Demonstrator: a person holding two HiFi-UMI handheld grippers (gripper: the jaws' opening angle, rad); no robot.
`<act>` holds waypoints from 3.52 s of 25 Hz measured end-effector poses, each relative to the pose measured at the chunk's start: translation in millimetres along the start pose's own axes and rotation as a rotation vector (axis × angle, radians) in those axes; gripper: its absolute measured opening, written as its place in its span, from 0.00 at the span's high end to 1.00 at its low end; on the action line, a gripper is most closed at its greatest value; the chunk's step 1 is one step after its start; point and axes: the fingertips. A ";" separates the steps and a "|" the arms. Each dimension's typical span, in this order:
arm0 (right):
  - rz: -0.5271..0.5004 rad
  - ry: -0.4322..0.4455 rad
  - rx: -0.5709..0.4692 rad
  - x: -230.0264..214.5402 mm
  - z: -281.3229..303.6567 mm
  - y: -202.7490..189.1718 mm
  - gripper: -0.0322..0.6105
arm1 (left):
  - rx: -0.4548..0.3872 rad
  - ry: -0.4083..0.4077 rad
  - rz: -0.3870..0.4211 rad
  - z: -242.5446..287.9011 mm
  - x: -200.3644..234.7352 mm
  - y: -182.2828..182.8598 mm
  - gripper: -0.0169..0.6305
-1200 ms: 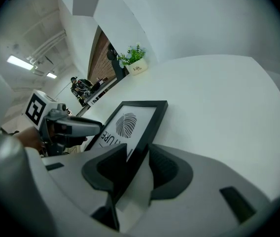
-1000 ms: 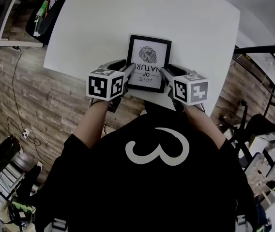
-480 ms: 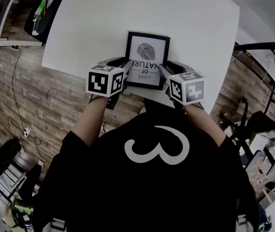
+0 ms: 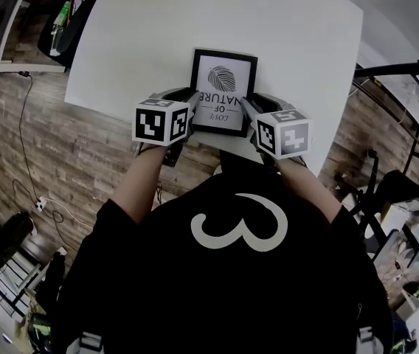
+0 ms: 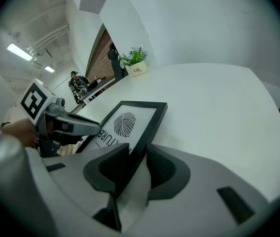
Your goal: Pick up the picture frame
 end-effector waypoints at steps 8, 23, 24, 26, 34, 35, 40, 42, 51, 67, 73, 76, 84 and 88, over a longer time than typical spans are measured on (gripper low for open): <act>0.063 -0.002 -0.016 -1.6 -1.5 0.5 0.78 | -0.006 0.005 -0.037 1.5 -1.4 -0.4 0.82; 0.030 0.018 -0.092 7.3 -16.9 12.3 0.79 | -0.038 0.043 -0.040 -18.1 -7.5 5.6 0.83; 0.028 0.023 -0.099 8.8 -19.1 12.5 0.79 | -0.044 0.050 -0.035 -21.6 -8.2 7.1 0.83; 0.028 0.029 -0.110 12.1 -23.6 13.0 0.79 | -0.060 0.063 -0.021 -29.2 -9.6 10.3 0.83; -0.041 0.085 -0.181 28.6 -54.3 22.7 0.79 | -0.143 0.072 -0.005 -60.7 -28.8 18.0 0.83; -0.056 0.089 -0.193 32.6 -58.0 24.6 0.79 | -0.154 0.077 -0.002 -65.8 -29.8 19.4 0.83; -0.121 0.107 -0.257 54.1 -77.1 33.5 0.79 | -0.214 0.100 0.026 -96.2 -33.5 30.0 0.83; -0.133 0.115 -0.284 59.4 -88.7 35.8 0.79 | -0.239 0.115 0.044 -107.9 -39.7 35.6 0.83; -0.208 0.160 -0.419 84.9 -156.0 52.8 0.78 | -0.373 0.139 0.134 -165.1 -77.4 65.2 0.83; -0.288 0.212 -0.583 131.8 -240.7 37.1 0.78 | -0.529 0.189 0.248 -251.6 -130.4 67.1 0.83; -0.336 0.199 -0.623 148.0 -258.6 35.1 0.78 | -0.581 0.180 0.266 -273.4 -137.7 67.0 0.83; -0.359 0.191 -0.653 152.6 -270.8 32.2 0.78 | -0.615 0.190 0.301 -283.1 -146.5 66.6 0.83; -0.381 0.163 -0.716 165.0 -292.3 26.5 0.78 | -0.664 0.158 0.317 -302.1 -157.6 64.7 0.83; -0.391 0.151 -0.726 165.7 -298.6 23.7 0.79 | -0.667 0.144 0.323 -303.9 -162.4 63.1 0.83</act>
Point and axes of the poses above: the fingertips, and each gripper's own axes: z forward along the fingers, x to its left, y out of its top, and after that the axes turned 13 degrees about z, right-handed
